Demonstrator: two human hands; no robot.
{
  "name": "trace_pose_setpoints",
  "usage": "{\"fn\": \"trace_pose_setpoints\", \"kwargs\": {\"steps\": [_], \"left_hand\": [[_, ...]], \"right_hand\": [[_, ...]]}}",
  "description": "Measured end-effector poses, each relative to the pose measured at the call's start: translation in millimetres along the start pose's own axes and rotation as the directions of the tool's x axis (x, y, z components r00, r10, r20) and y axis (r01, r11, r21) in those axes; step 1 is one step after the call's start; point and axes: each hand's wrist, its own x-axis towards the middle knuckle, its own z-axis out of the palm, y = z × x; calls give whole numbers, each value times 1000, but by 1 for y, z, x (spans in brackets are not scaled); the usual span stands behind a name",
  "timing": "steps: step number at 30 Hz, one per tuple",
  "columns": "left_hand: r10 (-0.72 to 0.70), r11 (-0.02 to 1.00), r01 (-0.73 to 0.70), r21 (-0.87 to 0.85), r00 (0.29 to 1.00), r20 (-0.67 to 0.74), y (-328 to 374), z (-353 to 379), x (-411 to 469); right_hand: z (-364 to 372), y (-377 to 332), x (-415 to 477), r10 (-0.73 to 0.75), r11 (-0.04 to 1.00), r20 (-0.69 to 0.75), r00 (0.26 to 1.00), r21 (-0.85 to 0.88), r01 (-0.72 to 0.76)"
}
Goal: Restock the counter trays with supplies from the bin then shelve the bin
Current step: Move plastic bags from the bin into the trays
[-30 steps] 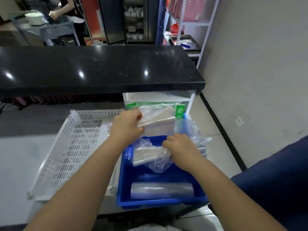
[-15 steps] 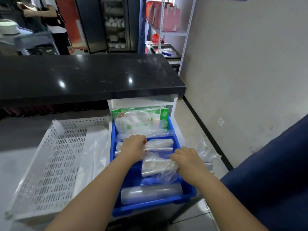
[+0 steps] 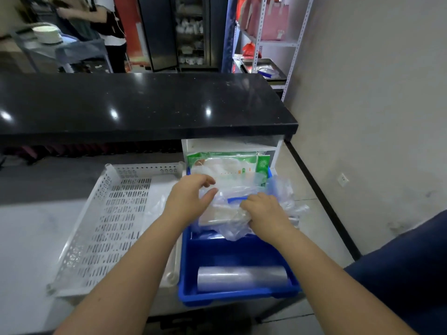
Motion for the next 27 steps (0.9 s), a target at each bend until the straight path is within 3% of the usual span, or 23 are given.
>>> {"fn": "trace_pose_setpoints", "kwargs": {"steps": [3, 8, 11, 14, 18, 23, 27], "left_hand": [[48, 996, -58, 73, 989, 138, 2, 9, -18], [-88, 979, 28, 201, 951, 295, -5, 40, -39], [-94, 973, 25, 228, 952, 293, -8, 48, -39], [-62, 961, -16, 274, 960, 274, -9, 50, -37], [-84, 954, 3, 298, 962, 259, -9, 54, -35], [-107, 940, 2, 341, 951, 290, -6, 54, -31], [-22, 980, -8, 197, 988, 152, -3, 46, -39]], "right_hand": [[21, -22, 23, -39, 998, 83, 996, -48, 43], [47, -24, 29, 18, 1000, 169, 986, 8, -20], [47, -9, 23, 17, 983, 160, 987, 179, -46], [33, 11, 8, 31, 895, 143, 989, 436, -91], [30, 25, -7, 2, 952, -12, 1000, 306, 2], [41, 18, 1, 69, 948, 120, 990, 301, -102], [45, 18, 7, 101, 946, 127, 987, 296, -134]]}}
